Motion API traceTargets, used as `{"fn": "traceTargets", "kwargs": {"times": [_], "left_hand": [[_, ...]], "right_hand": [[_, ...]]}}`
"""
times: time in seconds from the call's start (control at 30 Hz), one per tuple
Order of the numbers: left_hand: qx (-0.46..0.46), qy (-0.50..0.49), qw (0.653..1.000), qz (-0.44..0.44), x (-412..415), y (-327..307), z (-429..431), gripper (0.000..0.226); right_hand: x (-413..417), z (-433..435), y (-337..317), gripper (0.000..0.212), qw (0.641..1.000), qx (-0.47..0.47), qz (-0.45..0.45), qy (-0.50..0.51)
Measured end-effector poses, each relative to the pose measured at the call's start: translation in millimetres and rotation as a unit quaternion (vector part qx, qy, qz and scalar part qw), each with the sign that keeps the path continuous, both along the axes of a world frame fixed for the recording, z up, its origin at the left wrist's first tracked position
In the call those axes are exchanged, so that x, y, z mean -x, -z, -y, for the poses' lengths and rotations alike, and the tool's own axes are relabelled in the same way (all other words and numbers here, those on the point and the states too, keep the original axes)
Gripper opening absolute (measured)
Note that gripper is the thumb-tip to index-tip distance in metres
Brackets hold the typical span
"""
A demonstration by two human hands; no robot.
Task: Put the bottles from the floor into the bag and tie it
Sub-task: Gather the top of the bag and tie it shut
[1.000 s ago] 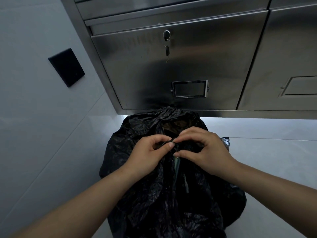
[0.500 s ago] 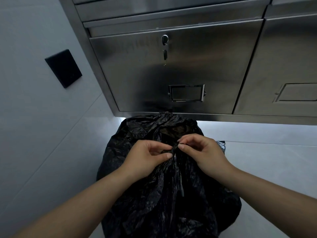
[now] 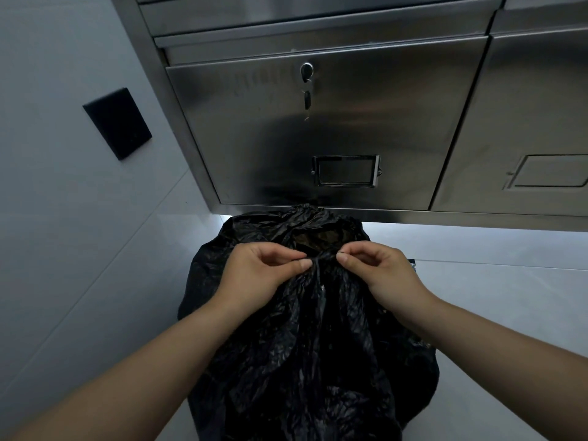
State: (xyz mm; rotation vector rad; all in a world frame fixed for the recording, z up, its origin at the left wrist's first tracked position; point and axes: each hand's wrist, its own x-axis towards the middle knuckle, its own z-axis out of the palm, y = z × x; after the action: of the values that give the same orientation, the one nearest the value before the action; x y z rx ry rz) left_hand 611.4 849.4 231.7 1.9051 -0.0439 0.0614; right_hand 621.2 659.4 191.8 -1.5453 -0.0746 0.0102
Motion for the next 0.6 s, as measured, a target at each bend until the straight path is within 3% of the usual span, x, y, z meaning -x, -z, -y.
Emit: {"fn": "traceTargets", "kwargs": {"times": [0.13,0.33,0.6], "left_hand": [[-0.023,0.01,1.0,-0.006,-3,-6,-8,0.008],[-0.062,-0.067,0.996,0.021,-12,-5,-43,0.008],[-0.095,0.044,0.994,0.02,-6,-5,-26,0.022]], "right_hand": [[3,-2,-2,0.013,0.998,0.024,0.052,0.014],[-3,15,-5,0.014,0.998,-0.051,-0.003,0.039],[-6,-1,-26,0.011,0.996,0.019,0.091,0.002]]}}
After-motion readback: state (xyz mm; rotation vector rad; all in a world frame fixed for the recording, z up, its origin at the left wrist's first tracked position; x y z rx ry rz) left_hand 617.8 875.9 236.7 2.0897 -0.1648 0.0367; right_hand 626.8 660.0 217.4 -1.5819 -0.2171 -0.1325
